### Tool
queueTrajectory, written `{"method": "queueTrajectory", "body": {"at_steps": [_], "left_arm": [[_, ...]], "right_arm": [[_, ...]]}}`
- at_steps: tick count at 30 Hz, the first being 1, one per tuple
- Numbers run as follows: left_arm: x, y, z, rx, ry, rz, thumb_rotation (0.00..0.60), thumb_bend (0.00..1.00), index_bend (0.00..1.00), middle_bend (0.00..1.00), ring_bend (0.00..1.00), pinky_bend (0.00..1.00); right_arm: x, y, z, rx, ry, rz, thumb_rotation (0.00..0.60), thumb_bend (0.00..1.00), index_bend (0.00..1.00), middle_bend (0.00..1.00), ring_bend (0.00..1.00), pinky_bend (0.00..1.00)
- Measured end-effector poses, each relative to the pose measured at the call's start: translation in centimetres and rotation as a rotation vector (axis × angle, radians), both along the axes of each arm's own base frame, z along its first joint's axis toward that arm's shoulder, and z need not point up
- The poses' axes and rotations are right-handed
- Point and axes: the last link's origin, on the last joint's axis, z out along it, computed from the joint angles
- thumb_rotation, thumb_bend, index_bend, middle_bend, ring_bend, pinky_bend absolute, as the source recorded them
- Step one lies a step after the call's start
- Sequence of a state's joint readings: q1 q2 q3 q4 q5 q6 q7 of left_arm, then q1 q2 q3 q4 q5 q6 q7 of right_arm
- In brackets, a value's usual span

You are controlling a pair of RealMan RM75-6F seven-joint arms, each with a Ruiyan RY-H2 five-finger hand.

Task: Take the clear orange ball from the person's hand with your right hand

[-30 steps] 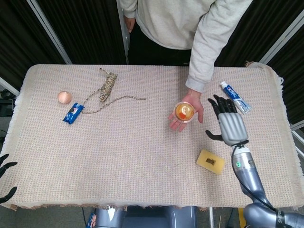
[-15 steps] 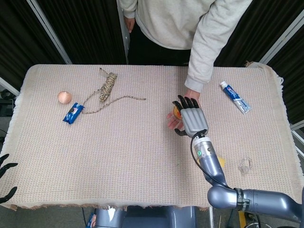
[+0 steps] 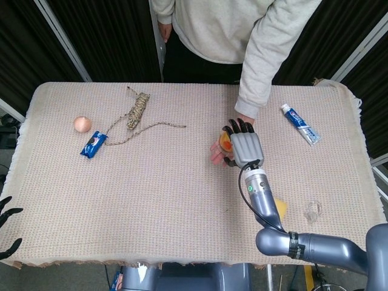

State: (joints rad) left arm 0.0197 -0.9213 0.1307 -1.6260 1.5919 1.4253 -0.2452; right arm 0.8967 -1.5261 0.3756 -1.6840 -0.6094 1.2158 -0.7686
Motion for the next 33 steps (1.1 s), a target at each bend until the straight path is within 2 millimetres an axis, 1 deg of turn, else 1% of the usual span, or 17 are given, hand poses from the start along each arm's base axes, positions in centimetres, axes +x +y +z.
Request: {"method": "queueTrajectory", "body": {"at_steps": [2,3,5,7,9,14,20,26,29,33], "left_arm": [[0.0,0.0,0.0,0.0,0.0,0.0,0.6,0.36,0.21,0.0,0.0,0.0],[0.0,0.0,0.0,0.0,0.0,0.0,0.6,0.36,0.21,0.0,0.0,0.0],[0.0,0.0,0.0,-0.001,-0.001,0.001,0.6,0.36,0.21,0.0,0.0,0.0],[0.0,0.0,0.0,-0.001,-0.002,0.002,0.6,0.36,0.21,0.0,0.0,0.0],[0.0,0.0,0.0,-0.002,-0.003,0.002,0.6,0.36,0.21,0.0,0.0,0.0],[0.0,0.0,0.0,-0.003,-0.004,0.003,0.6,0.36,0.21,0.0,0.0,0.0],[0.0,0.0,0.0,-0.002,-0.002,0.004,0.6,0.36,0.21,0.0,0.0,0.0],[0.0,0.0,0.0,-0.002,-0.003,0.004,0.6,0.36,0.21,0.0,0.0,0.0],[0.0,0.0,0.0,-0.003,-0.004,0.005,0.6,0.36,0.21,0.0,0.0,0.0],[0.0,0.0,0.0,-0.003,-0.004,0.005,0.6,0.36,0.21,0.0,0.0,0.0]], "right_arm": [[0.0,-0.2,-0.2,-0.006,-0.002,-0.001,0.6,0.22,0.4,0.27,0.19,0.28],[0.0,-0.4,-0.3,-0.013,-0.003,0.0,0.6,0.23,0.43,0.3,0.22,0.32],[-0.1,-0.6,-0.4,-0.026,-0.002,0.004,0.6,0.25,0.53,0.4,0.34,0.46],[-0.2,-0.9,-0.6,-0.04,-0.004,0.007,0.6,0.26,0.61,0.47,0.42,0.57],[-0.2,-1.2,-0.6,-0.057,-0.013,0.018,0.6,0.28,0.65,0.51,0.46,0.62],[0.2,-1.2,-0.4,-0.087,-0.043,0.066,0.6,0.29,0.68,0.54,0.49,0.64],[0.3,-0.8,0.6,-0.115,-0.053,0.111,0.6,0.3,0.7,0.55,0.5,0.65],[0.6,-0.1,1.6,-0.116,-0.064,0.135,0.6,0.31,0.7,0.56,0.51,0.66],[0.5,0.6,2.6,-0.115,-0.062,0.149,0.6,0.31,0.7,0.56,0.51,0.66],[-0.4,2.0,4.5,-0.118,-0.054,0.16,0.6,0.31,0.7,0.56,0.51,0.66]]}}
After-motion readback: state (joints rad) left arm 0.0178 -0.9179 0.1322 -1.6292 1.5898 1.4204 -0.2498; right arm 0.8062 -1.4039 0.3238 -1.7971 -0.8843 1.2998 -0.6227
